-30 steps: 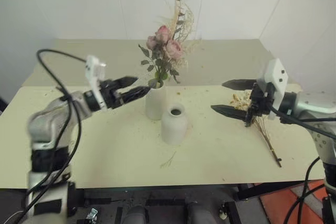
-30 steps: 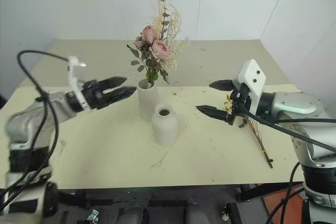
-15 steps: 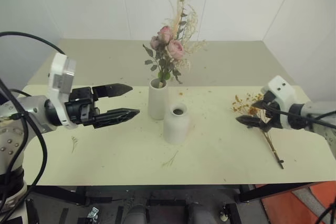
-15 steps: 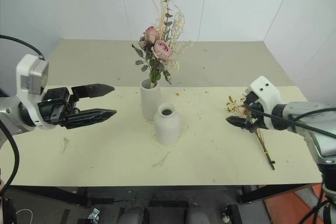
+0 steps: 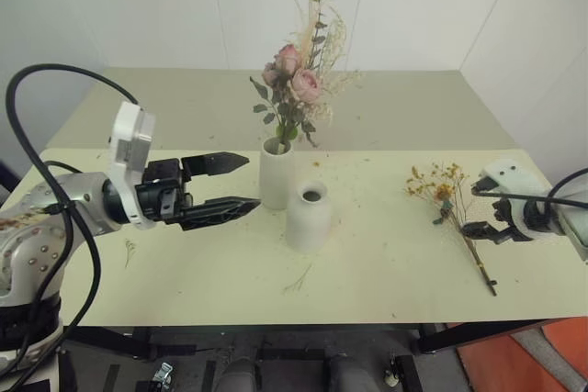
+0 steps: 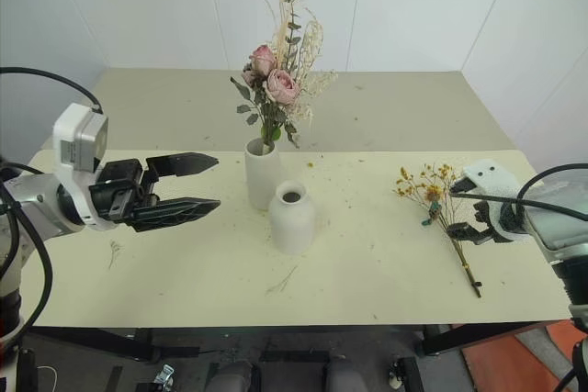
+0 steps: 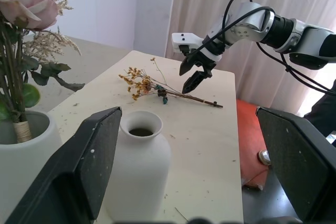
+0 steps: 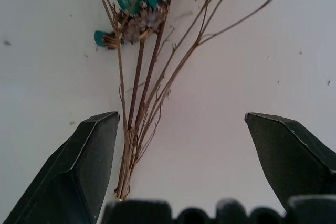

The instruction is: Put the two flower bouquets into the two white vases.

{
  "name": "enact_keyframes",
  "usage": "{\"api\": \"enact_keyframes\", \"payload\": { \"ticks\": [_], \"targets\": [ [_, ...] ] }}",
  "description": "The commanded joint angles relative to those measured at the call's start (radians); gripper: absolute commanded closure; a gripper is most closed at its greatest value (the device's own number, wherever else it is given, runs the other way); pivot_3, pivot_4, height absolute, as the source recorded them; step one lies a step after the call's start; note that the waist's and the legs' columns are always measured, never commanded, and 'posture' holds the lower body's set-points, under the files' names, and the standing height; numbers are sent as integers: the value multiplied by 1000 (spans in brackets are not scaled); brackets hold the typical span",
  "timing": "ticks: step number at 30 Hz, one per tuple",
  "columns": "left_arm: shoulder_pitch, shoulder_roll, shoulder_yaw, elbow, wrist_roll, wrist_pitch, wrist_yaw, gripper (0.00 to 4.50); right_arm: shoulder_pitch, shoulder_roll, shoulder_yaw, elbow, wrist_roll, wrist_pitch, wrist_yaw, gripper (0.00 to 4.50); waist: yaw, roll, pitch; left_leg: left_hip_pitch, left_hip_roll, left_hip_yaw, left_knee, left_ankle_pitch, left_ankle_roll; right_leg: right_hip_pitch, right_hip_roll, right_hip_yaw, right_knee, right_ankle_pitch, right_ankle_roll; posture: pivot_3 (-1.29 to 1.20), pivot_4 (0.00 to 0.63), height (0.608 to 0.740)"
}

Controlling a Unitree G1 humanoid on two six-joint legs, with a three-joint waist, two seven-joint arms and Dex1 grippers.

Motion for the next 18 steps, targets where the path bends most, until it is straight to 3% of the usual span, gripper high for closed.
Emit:
{"api": "enact_keyframes", "payload": {
  "ticks": [1, 18],
  "targets": [
    [8, 10, 12, -23, -11, -29, -9, 36, -22, -44, 8, 41, -7, 27, 64, 0, 0, 0, 0, 0, 0, 0, 0, 0, 0, 0, 0, 0, 0, 0, 0, 0, 150, 740],
    [18, 18, 1, -24, -5, -45, -6, 36, -63, 20, 56, 184, 6, 78, 210, 0, -2, 0, 0, 0, 0, 0, 0, 0, 0, 0, 0, 0, 0, 0, 0, 0, 150, 740]
  ]
}}
